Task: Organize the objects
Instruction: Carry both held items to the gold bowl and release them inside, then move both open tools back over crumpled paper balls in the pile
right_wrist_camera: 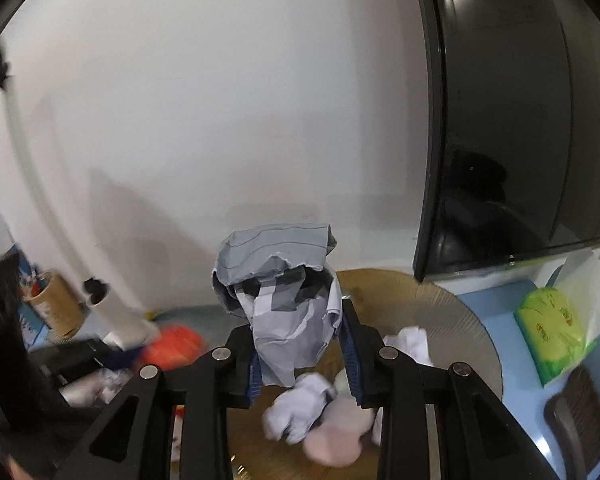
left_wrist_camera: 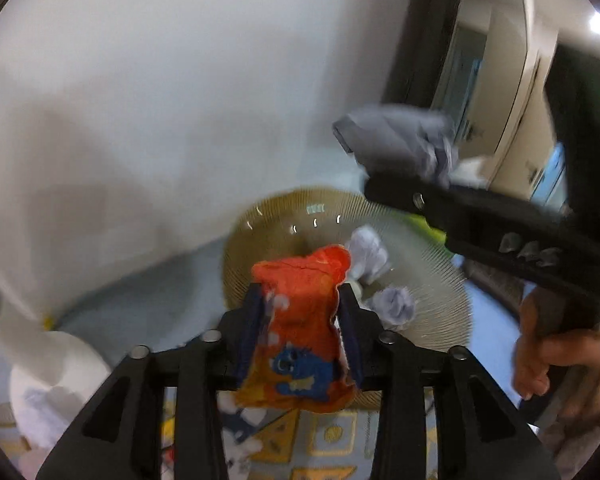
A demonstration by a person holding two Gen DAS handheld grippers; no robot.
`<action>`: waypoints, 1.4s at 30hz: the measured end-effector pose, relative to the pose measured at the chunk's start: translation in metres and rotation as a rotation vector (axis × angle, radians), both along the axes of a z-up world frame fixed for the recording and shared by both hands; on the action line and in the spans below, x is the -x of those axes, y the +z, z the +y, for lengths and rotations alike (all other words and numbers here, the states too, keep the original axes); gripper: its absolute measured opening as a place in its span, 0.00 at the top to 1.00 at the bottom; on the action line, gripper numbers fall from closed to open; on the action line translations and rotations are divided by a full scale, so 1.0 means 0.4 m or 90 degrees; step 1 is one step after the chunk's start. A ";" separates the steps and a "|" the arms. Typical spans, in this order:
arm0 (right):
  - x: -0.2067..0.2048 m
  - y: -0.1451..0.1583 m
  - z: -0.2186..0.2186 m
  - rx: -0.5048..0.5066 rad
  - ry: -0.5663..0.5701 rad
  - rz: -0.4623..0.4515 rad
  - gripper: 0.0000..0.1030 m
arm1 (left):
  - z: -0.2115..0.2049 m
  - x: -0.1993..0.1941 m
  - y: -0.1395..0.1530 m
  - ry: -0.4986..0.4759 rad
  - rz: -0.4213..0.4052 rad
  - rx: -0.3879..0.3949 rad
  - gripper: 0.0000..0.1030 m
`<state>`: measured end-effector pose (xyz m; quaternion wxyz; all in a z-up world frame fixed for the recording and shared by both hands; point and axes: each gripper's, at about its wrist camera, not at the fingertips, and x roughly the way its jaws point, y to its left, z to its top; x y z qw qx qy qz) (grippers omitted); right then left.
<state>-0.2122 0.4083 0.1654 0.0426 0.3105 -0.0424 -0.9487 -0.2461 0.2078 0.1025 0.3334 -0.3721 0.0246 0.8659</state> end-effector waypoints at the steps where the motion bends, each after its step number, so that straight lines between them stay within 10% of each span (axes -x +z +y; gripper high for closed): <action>1: 0.017 -0.008 0.008 0.001 -0.002 -0.006 0.30 | 0.019 0.014 -0.023 -0.011 -0.031 0.010 0.33; 2: 0.039 -0.020 0.018 0.005 -0.005 -0.021 0.00 | 0.037 0.026 -0.045 -0.026 -0.066 0.024 0.05; 3: 0.054 -0.034 0.025 0.015 0.002 -0.040 0.00 | 0.043 0.027 -0.059 -0.024 -0.070 0.025 0.01; 15: -0.027 0.002 0.004 0.102 -0.016 -0.008 0.00 | -0.096 -0.078 -0.029 0.037 -0.007 0.024 0.01; 25: -0.213 0.010 -0.297 0.014 0.105 -0.010 0.00 | -0.433 -0.153 -0.023 0.169 0.040 0.114 0.01; 33: -0.338 -0.146 -0.496 -0.116 0.180 -0.061 0.00 | -0.631 -0.203 -0.166 0.221 -0.024 0.120 0.01; 42: -0.374 -0.362 -0.503 -0.125 0.151 -0.156 0.00 | -0.669 -0.181 -0.295 0.240 -0.066 0.146 0.01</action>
